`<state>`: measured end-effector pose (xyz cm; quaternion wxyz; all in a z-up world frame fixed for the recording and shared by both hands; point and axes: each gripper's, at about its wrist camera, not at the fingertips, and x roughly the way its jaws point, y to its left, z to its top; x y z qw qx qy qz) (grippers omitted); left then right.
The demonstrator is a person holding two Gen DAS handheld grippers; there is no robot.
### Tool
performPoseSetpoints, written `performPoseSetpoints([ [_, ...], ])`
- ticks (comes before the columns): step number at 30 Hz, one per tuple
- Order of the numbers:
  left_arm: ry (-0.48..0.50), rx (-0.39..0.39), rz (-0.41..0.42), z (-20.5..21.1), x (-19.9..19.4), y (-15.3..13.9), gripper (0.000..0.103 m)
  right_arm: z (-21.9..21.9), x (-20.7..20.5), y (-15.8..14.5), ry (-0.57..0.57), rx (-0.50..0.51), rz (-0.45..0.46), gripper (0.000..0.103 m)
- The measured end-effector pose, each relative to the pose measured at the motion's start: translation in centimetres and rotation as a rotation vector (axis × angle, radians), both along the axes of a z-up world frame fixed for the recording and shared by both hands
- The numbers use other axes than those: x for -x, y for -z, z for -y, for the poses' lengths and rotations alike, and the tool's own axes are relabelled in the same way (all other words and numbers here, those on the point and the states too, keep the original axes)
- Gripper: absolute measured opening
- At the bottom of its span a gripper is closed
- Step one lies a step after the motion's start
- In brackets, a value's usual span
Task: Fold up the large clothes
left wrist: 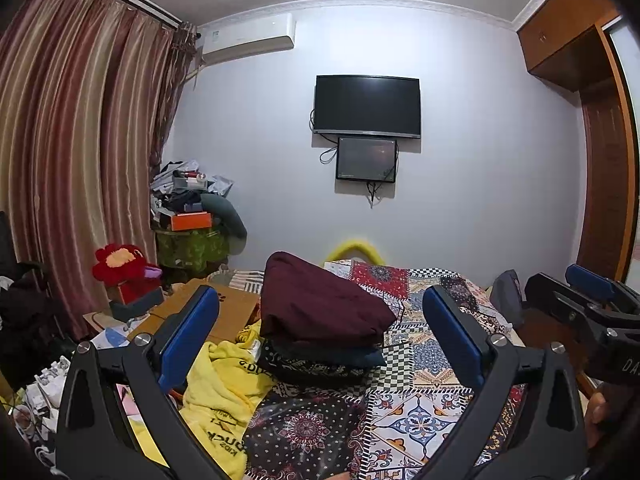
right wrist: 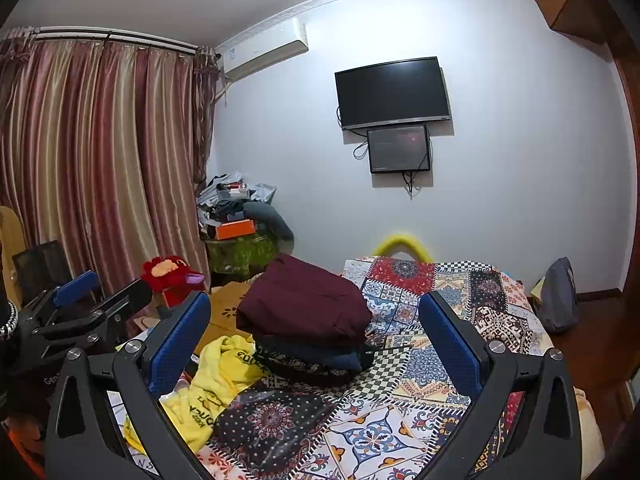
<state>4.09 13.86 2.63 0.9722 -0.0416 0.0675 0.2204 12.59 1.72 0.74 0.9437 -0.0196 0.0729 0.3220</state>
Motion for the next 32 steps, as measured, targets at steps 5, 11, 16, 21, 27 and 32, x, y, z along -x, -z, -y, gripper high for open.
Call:
performPoseSetpoints([
  [5,0.016,0.001,-0.008,0.1,-0.1,0.2,0.102,0.0,0.0,0.0,0.008,0.0,-0.001,0.103],
  [11,0.012,0.006,-0.019,0.1,-0.4,0.4,0.102,0.0,-0.2,0.2,0.018,-0.003,-0.007,0.103],
  [16,0.026,0.02,-0.021,0.0,-0.5,0.6,0.102,0.1,-0.4,0.3,0.026,-0.003,-0.009,0.103],
  [21,0.03,0.037,-0.023,-0.2,-0.7,0.7,0.102,0.1,-0.4,0.3,0.028,-0.001,-0.009,0.103],
  [27,0.027,0.068,-0.021,-0.6,-0.9,0.9,0.102,0.1,-0.4,0.4,0.029,0.003,-0.013,0.103],
  [32,0.034,0.086,-0.025,-0.9,-1.0,1.1,0.102,0.1,-0.5,0.5,0.03,0.006,-0.015,0.103],
])
